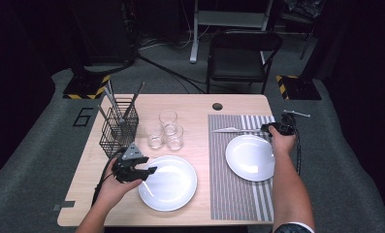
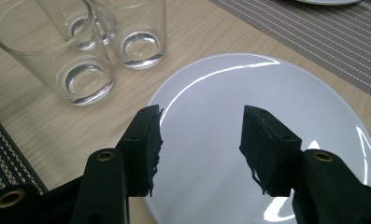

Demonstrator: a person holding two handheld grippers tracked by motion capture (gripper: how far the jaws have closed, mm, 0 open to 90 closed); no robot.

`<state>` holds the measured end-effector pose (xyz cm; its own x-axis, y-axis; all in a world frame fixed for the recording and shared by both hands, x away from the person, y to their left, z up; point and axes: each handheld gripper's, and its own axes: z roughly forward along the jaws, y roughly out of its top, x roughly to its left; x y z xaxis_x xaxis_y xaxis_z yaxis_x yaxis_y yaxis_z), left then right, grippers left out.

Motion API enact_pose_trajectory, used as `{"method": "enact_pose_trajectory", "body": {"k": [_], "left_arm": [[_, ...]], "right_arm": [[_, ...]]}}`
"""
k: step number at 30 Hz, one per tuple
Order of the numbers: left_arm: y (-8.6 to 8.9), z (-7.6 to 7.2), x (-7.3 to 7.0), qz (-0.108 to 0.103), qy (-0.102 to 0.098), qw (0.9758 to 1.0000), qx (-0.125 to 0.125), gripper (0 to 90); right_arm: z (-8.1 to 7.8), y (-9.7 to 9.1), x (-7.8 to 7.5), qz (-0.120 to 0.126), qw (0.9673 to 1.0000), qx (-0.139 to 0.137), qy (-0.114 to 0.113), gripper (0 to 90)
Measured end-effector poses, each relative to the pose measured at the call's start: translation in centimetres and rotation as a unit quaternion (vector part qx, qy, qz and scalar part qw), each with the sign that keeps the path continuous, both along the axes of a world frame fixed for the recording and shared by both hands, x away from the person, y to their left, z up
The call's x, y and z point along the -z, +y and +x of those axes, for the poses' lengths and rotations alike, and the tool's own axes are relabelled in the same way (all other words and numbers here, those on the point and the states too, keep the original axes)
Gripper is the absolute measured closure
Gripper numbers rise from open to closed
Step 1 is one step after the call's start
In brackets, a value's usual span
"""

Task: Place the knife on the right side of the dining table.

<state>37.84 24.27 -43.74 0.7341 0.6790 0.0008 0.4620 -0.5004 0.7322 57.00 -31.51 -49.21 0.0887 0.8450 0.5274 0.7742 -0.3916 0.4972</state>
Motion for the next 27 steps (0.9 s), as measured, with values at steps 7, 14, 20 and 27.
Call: {"method": "enact_pose_trajectory", "body": {"k": [7, 14, 20, 27], "left_arm": [[-0.1, 0.0, 0.1, -0.003, 0.001, 1.0000, -0.002, 47.7], [0.0, 0.0, 0.0, 0.002, 0.001, 1.0000, 0.000, 47.7], [0.0, 0.0, 0.0, 0.001, 0.000, 1.0000, -0.001, 47.7], [-0.1, 0.0, 0.1, 0.000, -0.002, 1.0000, -0.002, 47.7]], "right_arm": [[0.2, -0.1, 0.3, 0.000, 1.0000, 0.008, 0.000, 68.2], [0.4, -0.1, 0.5, 0.001, 0.9999, 0.016, -0.001, 68.0], [0.5, 0.0, 0.9, -0.001, 0.9998, 0.022, 0.001, 66.0], [0.6, 0.1, 1.1, -0.007, 0.9996, 0.025, 0.011, 65.5]]}}
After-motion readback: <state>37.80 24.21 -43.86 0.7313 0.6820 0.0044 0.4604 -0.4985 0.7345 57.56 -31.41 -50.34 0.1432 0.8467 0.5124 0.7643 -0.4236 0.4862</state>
